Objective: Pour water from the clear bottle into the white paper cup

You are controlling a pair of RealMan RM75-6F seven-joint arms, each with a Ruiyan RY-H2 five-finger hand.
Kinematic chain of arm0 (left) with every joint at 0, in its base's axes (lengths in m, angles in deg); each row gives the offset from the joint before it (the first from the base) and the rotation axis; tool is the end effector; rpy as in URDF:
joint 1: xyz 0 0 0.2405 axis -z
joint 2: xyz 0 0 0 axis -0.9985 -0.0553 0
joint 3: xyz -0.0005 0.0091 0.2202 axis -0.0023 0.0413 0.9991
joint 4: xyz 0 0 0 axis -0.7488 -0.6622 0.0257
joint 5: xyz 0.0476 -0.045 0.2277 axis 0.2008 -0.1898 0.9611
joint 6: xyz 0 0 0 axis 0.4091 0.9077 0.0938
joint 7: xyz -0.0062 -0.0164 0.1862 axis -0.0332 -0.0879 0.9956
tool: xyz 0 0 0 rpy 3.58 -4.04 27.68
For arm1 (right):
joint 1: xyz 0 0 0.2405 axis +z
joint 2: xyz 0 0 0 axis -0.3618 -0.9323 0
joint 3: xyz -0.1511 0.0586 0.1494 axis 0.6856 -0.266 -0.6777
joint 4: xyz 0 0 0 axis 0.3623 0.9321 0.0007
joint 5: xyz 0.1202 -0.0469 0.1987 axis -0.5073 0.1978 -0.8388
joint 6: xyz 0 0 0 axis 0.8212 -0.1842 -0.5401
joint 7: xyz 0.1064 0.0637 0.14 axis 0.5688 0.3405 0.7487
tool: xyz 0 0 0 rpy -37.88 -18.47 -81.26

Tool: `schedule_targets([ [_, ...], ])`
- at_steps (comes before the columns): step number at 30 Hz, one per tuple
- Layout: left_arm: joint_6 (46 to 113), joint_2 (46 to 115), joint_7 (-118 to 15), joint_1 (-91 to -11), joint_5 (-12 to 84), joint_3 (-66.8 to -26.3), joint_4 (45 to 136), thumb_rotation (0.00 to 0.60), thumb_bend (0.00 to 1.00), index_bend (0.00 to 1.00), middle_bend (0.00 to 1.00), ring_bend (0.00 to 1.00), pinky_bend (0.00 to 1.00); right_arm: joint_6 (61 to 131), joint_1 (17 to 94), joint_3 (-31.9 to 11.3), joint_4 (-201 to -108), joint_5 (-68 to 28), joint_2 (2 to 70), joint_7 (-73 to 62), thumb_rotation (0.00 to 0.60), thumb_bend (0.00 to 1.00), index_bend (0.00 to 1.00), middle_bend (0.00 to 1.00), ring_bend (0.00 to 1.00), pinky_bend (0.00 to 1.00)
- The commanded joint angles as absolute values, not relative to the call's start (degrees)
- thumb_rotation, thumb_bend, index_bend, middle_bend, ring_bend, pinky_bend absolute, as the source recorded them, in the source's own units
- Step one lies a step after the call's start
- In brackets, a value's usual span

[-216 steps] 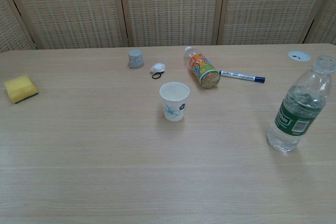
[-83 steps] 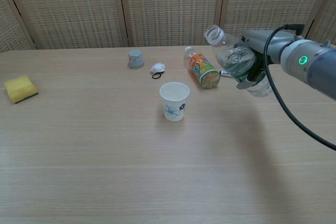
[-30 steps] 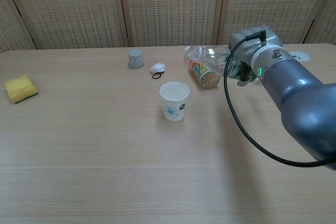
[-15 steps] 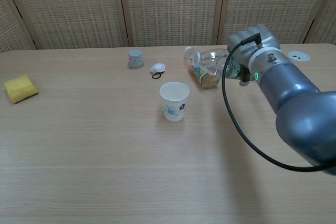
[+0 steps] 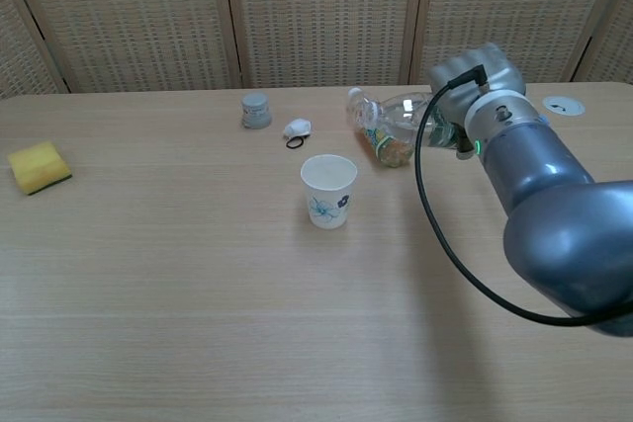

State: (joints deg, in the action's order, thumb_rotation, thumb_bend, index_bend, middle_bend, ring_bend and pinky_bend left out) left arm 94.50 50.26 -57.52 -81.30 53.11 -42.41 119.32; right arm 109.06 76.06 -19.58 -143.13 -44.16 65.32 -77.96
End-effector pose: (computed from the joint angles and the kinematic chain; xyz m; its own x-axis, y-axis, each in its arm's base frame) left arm -0.2980 0.2288 0.1580 0.3234 0.0575 0.9445 0.9385 0.1081 -0.3279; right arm -0.0847 -0.4127 -0.0658 0.8573 -0.0439 0.5129 -0.5109 0.0484 0.8583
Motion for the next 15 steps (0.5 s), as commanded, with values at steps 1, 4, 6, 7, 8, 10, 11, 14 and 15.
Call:
schedule_targets([
  [1,94.42,50.29,-57.48,-81.25,52.97,-42.46,119.28,0.6,0.02,0.0,0.0,0.0,0.0,109.17,76.15,-19.58,-142.71,-44.0,65.62,-78.92,0.6,0.7,0.6,0.64,0.64,0.63],
  [4,94.39,50.33,-57.45,-81.25,52.9,-42.45,119.24,0.6,0.02,0.0,0.0,0.0,0.0,109.51,76.29,-19.42,-141.93,-43.61,66.09,-80.1,0.6,0.7,0.6,0.64,0.64,0.63],
  [6,94.41,50.32,-57.47,-81.25,52.86,-42.47,119.24,0.6,0.02,0.0,0.0,0.0,0.0,109.57,76.31,-19.54,-141.53,-43.69,66.51,-80.79,0.6,0.7,0.6,0.64,0.64,0.63],
  [7,94.41,50.32,-57.46,-81.24,52.83,-42.49,119.25,0.6,0.02,0.0,0.0,0.0,0.0,109.58,76.31,-19.62,-141.42,-43.66,66.63,-80.92,0.6,0.7,0.6,0.64,0.64,0.63],
  [8,94.4,50.31,-57.45,-81.23,52.8,-42.51,119.25,0.6,0.02,0.0,0.0,0.0,0.0,109.59,76.32,-19.69,-141.36,-43.63,66.71,-80.99,0.6,0.7,0.6,0.64,0.64,0.63],
  [10,94.27,50.29,-57.47,-81.2,52.69,-42.51,119.26,0.6,0.02,0.0,0.0,0.0,0.0,109.89,76.43,-19.72,-140.95,-43.35,67.02,-81.67,0.6,0.7,0.6,0.64,0.64,0.63],
  [11,94.24,50.28,-57.49,-81.18,52.65,-42.53,119.27,0.6,0.02,0.0,0.0,0.0,0.0,110.01,76.48,-19.76,-140.81,-43.25,67.17,-81.95,0.6,0.7,0.6,0.64,0.64,0.63],
  [14,94.35,50.25,-57.58,-81.21,52.6,-42.59,119.27,0.6,0.02,0.0,0.0,0.0,0.0,110.34,76.54,-20.13,-140.59,-43.18,67.54,-82.67,0.6,0.7,0.6,0.64,0.64,0.63],
  [15,94.37,50.25,-57.62,-81.23,52.62,-42.58,119.25,0.6,0.02,0.0,0.0,0.0,0.0,110.53,76.58,-20.15,-140.42,-43.05,67.66,-83.08,0.6,0.7,0.6,0.64,0.64,0.63],
])
